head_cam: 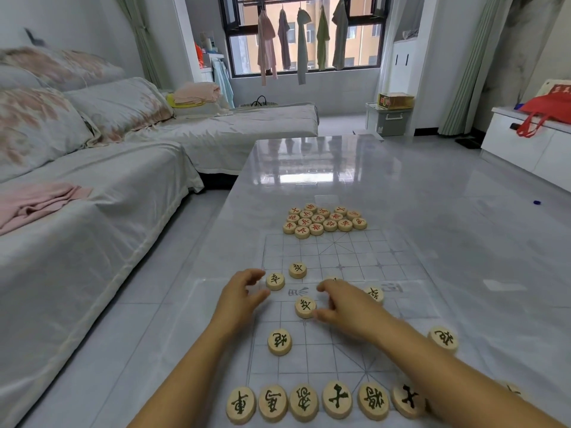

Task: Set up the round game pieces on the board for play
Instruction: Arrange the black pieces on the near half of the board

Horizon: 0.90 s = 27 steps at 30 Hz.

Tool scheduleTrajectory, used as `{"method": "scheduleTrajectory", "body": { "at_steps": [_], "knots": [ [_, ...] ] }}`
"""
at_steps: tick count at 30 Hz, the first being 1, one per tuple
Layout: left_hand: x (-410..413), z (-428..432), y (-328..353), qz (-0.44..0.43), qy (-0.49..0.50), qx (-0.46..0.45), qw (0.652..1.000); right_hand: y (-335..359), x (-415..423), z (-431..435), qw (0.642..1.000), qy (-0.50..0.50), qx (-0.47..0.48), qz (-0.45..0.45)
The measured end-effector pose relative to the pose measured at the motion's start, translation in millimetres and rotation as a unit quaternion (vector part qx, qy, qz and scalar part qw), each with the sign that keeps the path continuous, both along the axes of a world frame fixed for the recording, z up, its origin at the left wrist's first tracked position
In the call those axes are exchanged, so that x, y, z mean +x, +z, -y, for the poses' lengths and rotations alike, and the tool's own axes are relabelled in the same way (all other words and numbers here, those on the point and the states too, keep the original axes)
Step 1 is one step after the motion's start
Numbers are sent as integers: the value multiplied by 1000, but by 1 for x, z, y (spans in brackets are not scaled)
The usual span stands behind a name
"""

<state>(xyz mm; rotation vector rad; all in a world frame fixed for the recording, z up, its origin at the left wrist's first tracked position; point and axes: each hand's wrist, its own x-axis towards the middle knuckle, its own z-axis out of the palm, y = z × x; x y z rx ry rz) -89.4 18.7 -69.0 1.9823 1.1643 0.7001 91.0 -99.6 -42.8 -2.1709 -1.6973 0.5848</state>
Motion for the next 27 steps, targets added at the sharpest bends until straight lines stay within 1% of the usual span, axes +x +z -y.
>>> {"method": "scheduleTrajectory", "body": {
  "at_steps": [2, 5, 7, 11, 14, 16, 20, 24, 27],
  "knots": [
    [16, -11, 6, -58, -8, 26, 998, -6, -8, -14, 1000, -13, -18, 16],
    [28, -24, 5, -135, -30, 32, 990, -12, -13, -24, 997, -17, -30, 70],
    [26, -27, 3, -164, -45, 51, 984, -15, -12, -26, 996, -6, -35, 84],
    [0, -22, 4, -188, -83, 61, 977, -17, -2, -20, 998, 17, -38, 42],
    [-30, -11, 2, -178, -124, 44, 975, -18, 4, -14, 999, 31, -27, 3],
    [-42, -1, -2, -154, -144, 37, 977, -19, 4, -11, 999, 45, -21, 1],
    [-47, 12, -11, -97, -133, 51, 985, -21, 4, -8, 998, 60, -15, -17],
    [-47, 14, -16, -62, -110, 58, 990, -21, 2, -7, 998, 17, 2, -53],
    [-47, 15, -17, -61, -108, 69, 990, -23, -6, -11, 1000, -18, 9, -23]
  ]
}}
